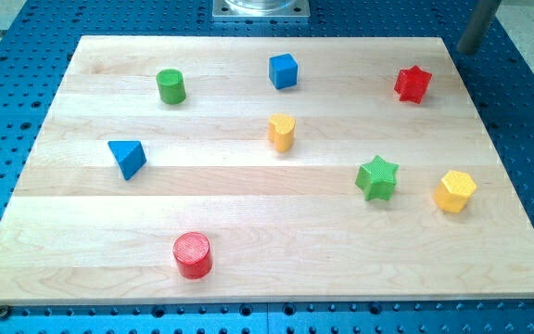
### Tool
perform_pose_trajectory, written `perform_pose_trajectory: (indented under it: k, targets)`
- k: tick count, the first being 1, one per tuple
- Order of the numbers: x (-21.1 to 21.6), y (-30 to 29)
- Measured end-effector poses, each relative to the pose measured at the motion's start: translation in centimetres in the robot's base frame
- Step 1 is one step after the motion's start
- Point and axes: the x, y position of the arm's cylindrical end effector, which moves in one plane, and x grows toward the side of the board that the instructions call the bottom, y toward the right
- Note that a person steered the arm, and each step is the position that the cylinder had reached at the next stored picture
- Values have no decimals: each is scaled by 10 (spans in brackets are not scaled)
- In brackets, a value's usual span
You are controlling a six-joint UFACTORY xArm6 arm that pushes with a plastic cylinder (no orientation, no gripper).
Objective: Place your arm at the top left of the red star
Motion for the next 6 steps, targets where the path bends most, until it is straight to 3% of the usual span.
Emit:
perform_pose_trajectory:
  k: [3,4,5,6]
  targets:
    - [-10,-24]
    - [-29,-103]
    - [20,-153]
    - [67,-159]
